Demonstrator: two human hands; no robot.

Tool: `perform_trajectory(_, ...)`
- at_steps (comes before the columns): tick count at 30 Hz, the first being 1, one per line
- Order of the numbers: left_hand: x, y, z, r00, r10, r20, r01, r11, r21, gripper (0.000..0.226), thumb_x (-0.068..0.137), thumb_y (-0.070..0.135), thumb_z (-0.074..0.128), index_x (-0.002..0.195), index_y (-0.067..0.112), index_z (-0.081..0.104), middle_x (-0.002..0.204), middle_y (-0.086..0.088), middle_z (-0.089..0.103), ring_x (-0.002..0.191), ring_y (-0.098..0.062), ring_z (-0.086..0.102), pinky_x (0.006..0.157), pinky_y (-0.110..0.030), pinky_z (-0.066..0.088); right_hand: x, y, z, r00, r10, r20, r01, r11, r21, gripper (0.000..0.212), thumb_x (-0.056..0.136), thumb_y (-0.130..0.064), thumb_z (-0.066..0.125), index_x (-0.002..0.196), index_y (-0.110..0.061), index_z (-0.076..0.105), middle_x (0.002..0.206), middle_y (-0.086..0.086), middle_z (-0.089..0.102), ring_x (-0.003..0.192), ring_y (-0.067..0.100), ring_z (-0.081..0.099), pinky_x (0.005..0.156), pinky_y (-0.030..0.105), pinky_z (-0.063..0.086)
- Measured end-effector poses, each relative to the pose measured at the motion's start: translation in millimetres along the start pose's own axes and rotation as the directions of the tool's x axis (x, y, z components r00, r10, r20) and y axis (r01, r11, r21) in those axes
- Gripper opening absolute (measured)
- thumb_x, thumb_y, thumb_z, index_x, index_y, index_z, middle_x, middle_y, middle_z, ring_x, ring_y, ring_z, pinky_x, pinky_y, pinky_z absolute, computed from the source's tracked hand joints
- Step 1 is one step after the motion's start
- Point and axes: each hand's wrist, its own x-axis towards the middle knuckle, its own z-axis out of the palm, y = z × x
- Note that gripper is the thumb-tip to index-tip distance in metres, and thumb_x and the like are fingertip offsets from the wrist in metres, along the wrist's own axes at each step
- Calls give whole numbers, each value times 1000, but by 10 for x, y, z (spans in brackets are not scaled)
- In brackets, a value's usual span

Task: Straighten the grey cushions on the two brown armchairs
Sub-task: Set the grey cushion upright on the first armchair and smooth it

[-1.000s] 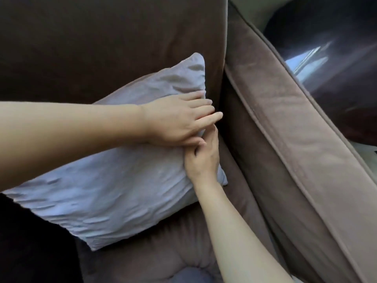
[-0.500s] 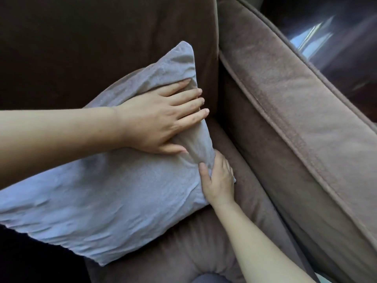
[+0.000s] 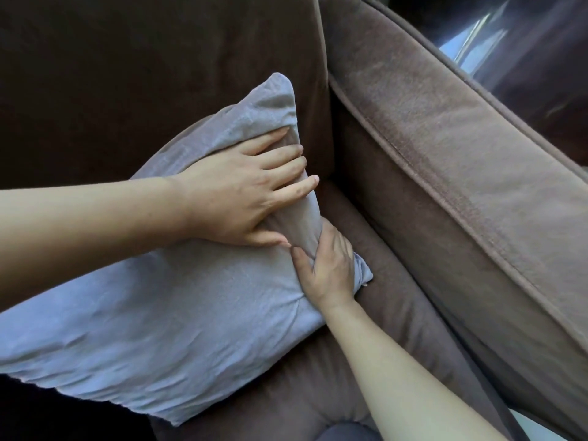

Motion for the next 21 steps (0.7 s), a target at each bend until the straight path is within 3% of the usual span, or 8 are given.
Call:
perform_trajectory(8, -22, -13, 77, 1000, 2, 29, -3, 1000, 16, 92, 89, 76, 34, 150, 8, 37, 151, -23, 43, 146, -37, 32, 122, -54, 14, -205, 236, 2, 998, 26, 63, -16, 990, -142, 79, 95, -64, 19, 134, -2, 48, 126, 13, 58, 115, 30, 55, 100, 46, 43)
perform_trajectory(13, 5, 105, 14, 1000, -13, 12, 13, 1000, -26, 84, 88, 64, 44, 151, 10, 35, 144, -20, 51, 140, -36, 41, 121, -52, 16, -207, 342, -186, 964, 58, 258, 11, 966, -258, 84, 95, -65, 13, 138, -1, 44, 136, 16, 54, 125, 33, 51, 110, 47, 36)
perform_trajectory(18, -213, 455, -219, 981, -164, -100, 142, 971, -195, 78, 84, 42, 64, 149, 8, 38, 150, -17, 46, 142, -34, 39, 121, -52, 21, -261, 215, -621, 917, 144, 371, 35, 900, -435, 84, 94, -61, 18, 151, 0, 25, 158, 15, 31, 144, 30, 31, 120, 47, 18)
perform_trajectory(21, -538, 746, -235, 944, -311, -113, 265, 915, -305, 80, 82, 41, 69, 148, 7, 39, 150, -17, 45, 144, -34, 36, 121, -51, 20, -313, -54, -936, 919, 132, 371, 34, 912, -409, 76, 98, -47, 41, 150, 4, 23, 156, 23, 29, 142, 36, 34, 118, 46, 27)
